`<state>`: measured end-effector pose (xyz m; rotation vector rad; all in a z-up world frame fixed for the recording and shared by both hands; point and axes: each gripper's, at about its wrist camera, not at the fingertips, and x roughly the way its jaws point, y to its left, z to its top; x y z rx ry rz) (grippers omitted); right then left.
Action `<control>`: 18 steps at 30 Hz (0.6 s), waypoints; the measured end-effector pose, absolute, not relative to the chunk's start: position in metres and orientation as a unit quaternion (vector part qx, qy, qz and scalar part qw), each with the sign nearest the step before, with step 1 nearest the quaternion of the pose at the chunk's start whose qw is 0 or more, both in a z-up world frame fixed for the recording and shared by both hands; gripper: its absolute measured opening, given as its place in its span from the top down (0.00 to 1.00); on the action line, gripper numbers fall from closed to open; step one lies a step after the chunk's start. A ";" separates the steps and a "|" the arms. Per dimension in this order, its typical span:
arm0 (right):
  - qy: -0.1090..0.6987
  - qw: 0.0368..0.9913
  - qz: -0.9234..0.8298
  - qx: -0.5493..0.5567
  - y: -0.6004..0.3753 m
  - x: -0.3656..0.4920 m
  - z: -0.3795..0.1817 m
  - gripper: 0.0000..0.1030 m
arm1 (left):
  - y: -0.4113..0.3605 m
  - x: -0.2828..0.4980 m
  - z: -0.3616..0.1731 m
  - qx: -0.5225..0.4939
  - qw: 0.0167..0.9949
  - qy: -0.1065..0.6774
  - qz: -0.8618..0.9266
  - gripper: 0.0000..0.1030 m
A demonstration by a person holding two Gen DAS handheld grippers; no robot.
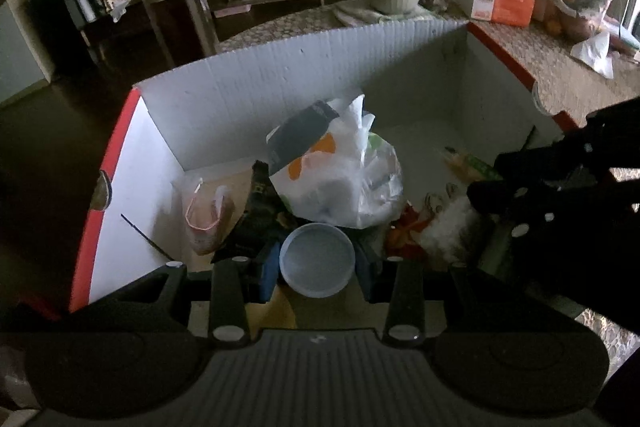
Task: Organize objects
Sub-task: 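Open both tools to drop the cap and snack bar into the box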
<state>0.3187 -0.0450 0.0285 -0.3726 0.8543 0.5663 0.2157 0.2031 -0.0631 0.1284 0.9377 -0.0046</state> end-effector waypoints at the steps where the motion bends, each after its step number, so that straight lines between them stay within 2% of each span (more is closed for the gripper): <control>1: 0.408 0.854 0.270 -0.176 -0.045 0.319 0.029 0.81 | 0.203 0.217 -0.063 0.062 0.889 0.453 -0.002 0.63; 7: 0.415 0.848 0.280 -0.173 -0.048 0.320 0.031 0.78 | 0.201 0.218 -0.062 0.067 0.886 0.458 -0.003 0.61; 9: 0.414 0.847 0.283 -0.175 -0.049 0.318 0.032 0.76 | 0.199 0.217 -0.061 0.067 0.887 0.456 -0.001 0.54; 11: 0.414 0.846 0.288 -0.173 -0.051 0.316 0.033 0.75 | 0.200 0.215 -0.059 0.062 0.889 0.453 0.001 0.36; 12: 0.412 0.848 0.286 -0.174 -0.052 0.315 0.034 0.75 | 0.200 0.214 -0.058 0.059 0.892 0.449 0.003 0.34; 18: 0.410 0.849 0.291 -0.162 -0.061 0.309 0.039 0.73 | 0.201 0.205 -0.050 0.042 0.898 0.438 0.007 0.34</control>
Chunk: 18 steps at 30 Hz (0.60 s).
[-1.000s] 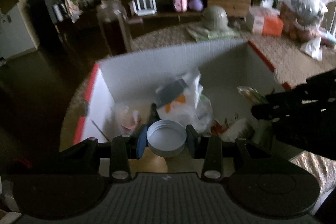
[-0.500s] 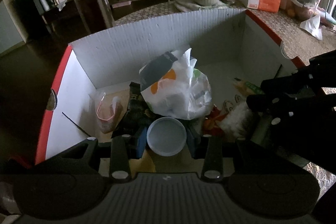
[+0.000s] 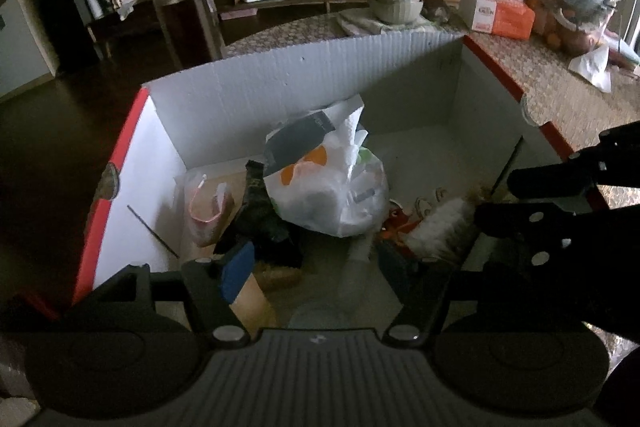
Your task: Organize objects
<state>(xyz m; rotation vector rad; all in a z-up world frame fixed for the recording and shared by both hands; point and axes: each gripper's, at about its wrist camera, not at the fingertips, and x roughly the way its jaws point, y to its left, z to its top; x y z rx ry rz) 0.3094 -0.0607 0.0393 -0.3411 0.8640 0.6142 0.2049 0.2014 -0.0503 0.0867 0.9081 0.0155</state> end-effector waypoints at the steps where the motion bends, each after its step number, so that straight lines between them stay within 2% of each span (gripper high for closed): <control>1: 0.409 0.848 0.295 -0.160 -0.062 0.308 0.041 0.72 | 0.202 0.203 -0.048 0.040 0.899 0.436 0.009 0.34; 12: 0.381 0.853 0.330 -0.138 -0.071 0.281 0.066 0.54 | 0.209 0.167 -0.012 0.023 0.918 0.395 0.015 0.34; 17: 0.363 0.855 0.351 -0.120 -0.079 0.268 0.079 0.37 | 0.215 0.149 0.005 0.014 0.926 0.377 0.016 0.34; 18: 0.358 0.855 0.356 -0.119 -0.081 0.264 0.083 0.37 | 0.215 0.145 0.008 0.012 0.928 0.373 0.015 0.34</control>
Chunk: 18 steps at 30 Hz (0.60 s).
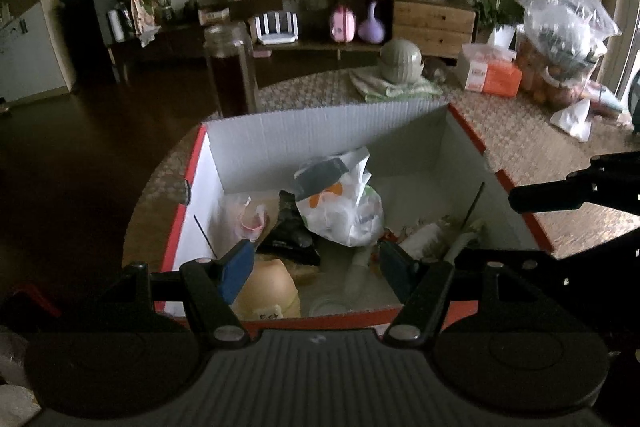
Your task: Organize objects
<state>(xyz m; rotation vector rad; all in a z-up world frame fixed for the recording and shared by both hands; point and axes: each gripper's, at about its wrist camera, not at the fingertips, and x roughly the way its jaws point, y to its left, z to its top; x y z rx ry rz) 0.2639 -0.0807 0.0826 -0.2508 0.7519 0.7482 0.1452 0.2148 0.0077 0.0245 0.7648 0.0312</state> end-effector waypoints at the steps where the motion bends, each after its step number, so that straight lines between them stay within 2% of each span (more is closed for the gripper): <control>1: 0.353 0.856 0.359 -0.119 -0.082 0.261 0.085 0.36 | 0.215 0.142 0.011 0.010 0.929 0.370 0.014 0.33; 5: 0.336 0.856 0.377 -0.109 -0.088 0.247 0.095 0.26 | 0.213 0.130 0.021 0.011 0.935 0.354 0.015 0.34; 9: 0.322 0.859 0.387 -0.095 -0.097 0.237 0.104 0.19 | 0.212 0.119 0.027 -0.005 0.939 0.344 0.010 0.32; 11: 0.318 0.859 0.392 -0.085 -0.103 0.234 0.107 0.15 | 0.211 0.114 0.030 -0.007 0.941 0.337 0.017 0.22; 15: 0.311 0.861 0.397 -0.071 -0.116 0.229 0.112 0.04 | 0.209 0.105 0.035 -0.014 0.945 0.327 0.019 0.15; 17: 0.307 0.861 0.400 -0.060 -0.123 0.227 0.113 0.00 | 0.207 0.100 0.036 -0.012 0.946 0.322 0.022 0.03; 18: 0.306 0.862 0.401 -0.056 -0.126 0.226 0.114 0.00 | 0.206 0.098 0.037 -0.010 0.947 0.320 0.023 0.00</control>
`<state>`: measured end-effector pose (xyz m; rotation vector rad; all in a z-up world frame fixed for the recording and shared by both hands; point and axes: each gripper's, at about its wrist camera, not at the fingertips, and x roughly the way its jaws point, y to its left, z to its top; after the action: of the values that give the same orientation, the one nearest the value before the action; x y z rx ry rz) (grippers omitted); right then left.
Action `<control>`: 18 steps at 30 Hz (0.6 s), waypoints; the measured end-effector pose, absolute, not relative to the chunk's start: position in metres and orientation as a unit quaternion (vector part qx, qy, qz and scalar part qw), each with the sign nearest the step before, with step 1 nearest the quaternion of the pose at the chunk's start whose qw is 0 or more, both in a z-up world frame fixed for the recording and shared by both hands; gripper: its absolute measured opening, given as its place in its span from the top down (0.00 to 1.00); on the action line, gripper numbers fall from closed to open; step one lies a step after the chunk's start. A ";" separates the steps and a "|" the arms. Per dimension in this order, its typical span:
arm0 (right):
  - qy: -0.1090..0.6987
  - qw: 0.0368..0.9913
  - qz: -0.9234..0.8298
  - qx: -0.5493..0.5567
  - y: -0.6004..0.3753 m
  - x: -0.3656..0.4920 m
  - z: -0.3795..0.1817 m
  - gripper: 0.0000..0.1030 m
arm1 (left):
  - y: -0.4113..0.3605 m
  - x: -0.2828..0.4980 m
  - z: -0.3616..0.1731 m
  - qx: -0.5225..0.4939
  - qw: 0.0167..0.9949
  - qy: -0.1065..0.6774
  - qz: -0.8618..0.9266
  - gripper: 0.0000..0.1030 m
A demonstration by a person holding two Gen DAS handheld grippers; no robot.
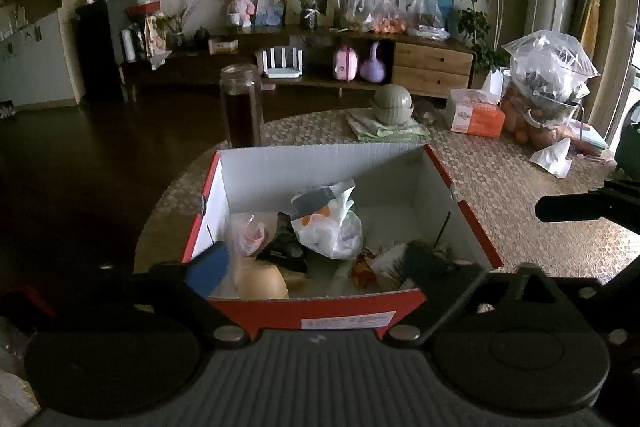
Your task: Organize objects
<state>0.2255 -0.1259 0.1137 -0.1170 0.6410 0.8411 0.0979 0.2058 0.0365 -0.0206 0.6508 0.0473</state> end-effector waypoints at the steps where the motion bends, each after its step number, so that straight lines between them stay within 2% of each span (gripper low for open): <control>1: 0.304 0.861 0.403 -0.053 -0.129 0.224 0.114 0.00 | 0.204 0.095 0.037 -0.011 0.949 0.315 0.025 0.00; 18: 0.301 0.862 0.407 -0.035 -0.161 0.208 0.107 0.00 | 0.177 0.076 0.033 -0.005 0.951 0.309 0.012 0.00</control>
<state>0.2077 -0.1608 0.1073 -0.0733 0.6309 0.8536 0.0761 0.1767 0.0326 -0.0106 0.6279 0.0252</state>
